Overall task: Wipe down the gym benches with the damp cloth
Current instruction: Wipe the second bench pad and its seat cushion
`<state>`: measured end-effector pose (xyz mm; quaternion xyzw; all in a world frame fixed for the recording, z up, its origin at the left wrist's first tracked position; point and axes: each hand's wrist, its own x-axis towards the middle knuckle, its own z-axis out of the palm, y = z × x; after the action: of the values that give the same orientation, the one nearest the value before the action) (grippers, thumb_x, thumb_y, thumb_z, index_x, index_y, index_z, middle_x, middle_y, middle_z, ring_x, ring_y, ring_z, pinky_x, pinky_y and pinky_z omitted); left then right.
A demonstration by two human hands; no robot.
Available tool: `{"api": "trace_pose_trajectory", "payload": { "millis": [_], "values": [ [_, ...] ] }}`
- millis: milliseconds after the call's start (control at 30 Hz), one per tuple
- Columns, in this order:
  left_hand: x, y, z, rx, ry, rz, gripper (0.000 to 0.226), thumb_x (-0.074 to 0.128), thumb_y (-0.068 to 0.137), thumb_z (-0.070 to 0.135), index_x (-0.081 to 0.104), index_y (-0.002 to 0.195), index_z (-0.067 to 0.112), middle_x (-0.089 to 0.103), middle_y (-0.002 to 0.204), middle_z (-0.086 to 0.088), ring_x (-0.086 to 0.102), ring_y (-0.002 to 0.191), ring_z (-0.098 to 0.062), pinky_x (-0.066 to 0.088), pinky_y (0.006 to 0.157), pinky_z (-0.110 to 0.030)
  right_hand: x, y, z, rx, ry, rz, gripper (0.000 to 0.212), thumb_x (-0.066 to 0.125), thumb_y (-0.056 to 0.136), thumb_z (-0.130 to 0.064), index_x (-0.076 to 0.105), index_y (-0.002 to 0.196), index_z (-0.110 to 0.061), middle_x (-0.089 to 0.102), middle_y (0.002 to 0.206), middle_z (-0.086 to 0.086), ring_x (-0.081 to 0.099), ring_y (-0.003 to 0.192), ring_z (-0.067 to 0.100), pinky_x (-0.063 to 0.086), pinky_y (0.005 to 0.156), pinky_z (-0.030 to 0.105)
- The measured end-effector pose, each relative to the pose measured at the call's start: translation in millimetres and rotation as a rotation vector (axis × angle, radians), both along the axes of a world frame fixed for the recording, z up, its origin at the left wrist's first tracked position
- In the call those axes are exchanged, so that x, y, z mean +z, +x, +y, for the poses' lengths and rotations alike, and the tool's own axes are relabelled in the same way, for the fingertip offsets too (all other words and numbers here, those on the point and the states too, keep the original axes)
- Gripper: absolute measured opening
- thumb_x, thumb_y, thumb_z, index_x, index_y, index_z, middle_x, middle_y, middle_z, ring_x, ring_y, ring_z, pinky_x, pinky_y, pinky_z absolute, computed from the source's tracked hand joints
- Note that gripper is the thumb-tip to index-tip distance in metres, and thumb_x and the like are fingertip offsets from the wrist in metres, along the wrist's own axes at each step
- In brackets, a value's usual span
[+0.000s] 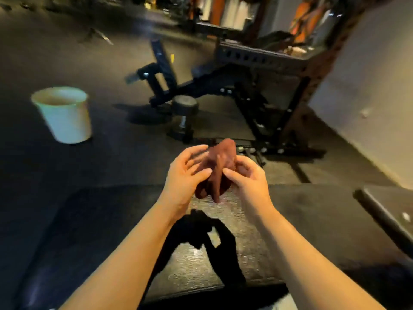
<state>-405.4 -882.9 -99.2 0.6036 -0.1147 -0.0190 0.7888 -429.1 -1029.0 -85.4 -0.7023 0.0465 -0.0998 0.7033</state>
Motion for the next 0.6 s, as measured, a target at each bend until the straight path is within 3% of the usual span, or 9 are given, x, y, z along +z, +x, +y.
{"api": "trace_pose_trajectory", "payload": {
  "millis": [133, 267, 333, 400, 500, 600],
  "values": [
    [9.2, 6.2, -102.0, -0.109, 0.202, -0.099, 0.042, 0.07, 0.077, -0.009, 0.064, 0.11, 0.016, 0.069, 0.107, 0.0, 0.064, 0.104, -0.012, 0.051, 0.085, -0.016, 2.8, -26.9, -94.9, -0.341, -0.224, -0.071, 0.022, 0.066, 0.082, 0.005, 0.059, 0.099, -0.005, 0.068, 0.09, 0.008, 0.062, 0.078, 0.007, 0.049, 0.072, 0.02],
    [8.9, 2.1, -193.0, -0.21, 0.299, -0.101, 0.042, 0.075, 0.076, -0.002, 0.064, 0.115, 0.008, 0.064, 0.11, -0.002, 0.061, 0.102, -0.016, 0.046, 0.076, -0.006, -10.6, -55.4, -161.4, -0.605, -0.338, -0.054, 0.023, 0.066, 0.079, 0.001, 0.06, 0.097, -0.011, 0.068, 0.091, 0.003, 0.064, 0.085, 0.01, 0.052, 0.079, 0.028],
    [5.3, -4.2, -232.6, -0.298, 0.326, 0.023, 0.052, 0.079, 0.074, 0.003, 0.06, 0.123, 0.003, 0.064, 0.114, -0.008, 0.062, 0.104, -0.02, 0.05, 0.083, -0.018, -16.5, -68.8, -187.9, -0.739, -0.379, -0.016, 0.025, 0.064, 0.078, 0.0, 0.062, 0.098, -0.015, 0.068, 0.091, 0.001, 0.065, 0.086, 0.013, 0.053, 0.081, 0.034],
    [2.2, -11.7, -262.2, -0.431, 0.278, 0.181, 0.046, 0.077, 0.075, 0.002, 0.062, 0.119, 0.0, 0.069, 0.108, -0.015, 0.066, 0.097, -0.025, 0.054, 0.082, -0.029, -19.1, -81.1, -209.1, -0.863, -0.429, 0.011, 0.027, 0.063, 0.077, 0.0, 0.065, 0.097, -0.019, 0.069, 0.088, -0.002, 0.065, 0.084, 0.013, 0.053, 0.08, 0.035],
    [3.0, -26.5, -298.5, -0.633, 0.258, 0.171, 0.024, 0.068, 0.077, -0.008, 0.071, 0.1, -0.002, 0.073, 0.09, -0.017, 0.068, 0.083, -0.028, 0.052, 0.072, -0.029, -22.2, -100.6, -238.4, -0.999, -0.465, 0.053, 0.03, 0.063, 0.078, -0.003, 0.068, 0.1, -0.023, 0.069, 0.09, -0.004, 0.065, 0.085, 0.011, 0.054, 0.081, 0.035],
    [3.7, -38.4, -330.4, -0.681, 0.286, 0.098, 0.023, 0.063, 0.077, -0.014, 0.071, 0.083, 0.007, 0.07, 0.077, -0.01, 0.064, 0.073, -0.023, 0.05, 0.065, -0.025, -29.5, -117.9, -261.6, -1.065, -0.461, 0.094, 0.036, 0.063, 0.082, -0.005, 0.068, 0.115, -0.02, 0.069, 0.104, -0.003, 0.064, 0.096, 0.01, 0.053, 0.091, 0.033]
  ]
}}
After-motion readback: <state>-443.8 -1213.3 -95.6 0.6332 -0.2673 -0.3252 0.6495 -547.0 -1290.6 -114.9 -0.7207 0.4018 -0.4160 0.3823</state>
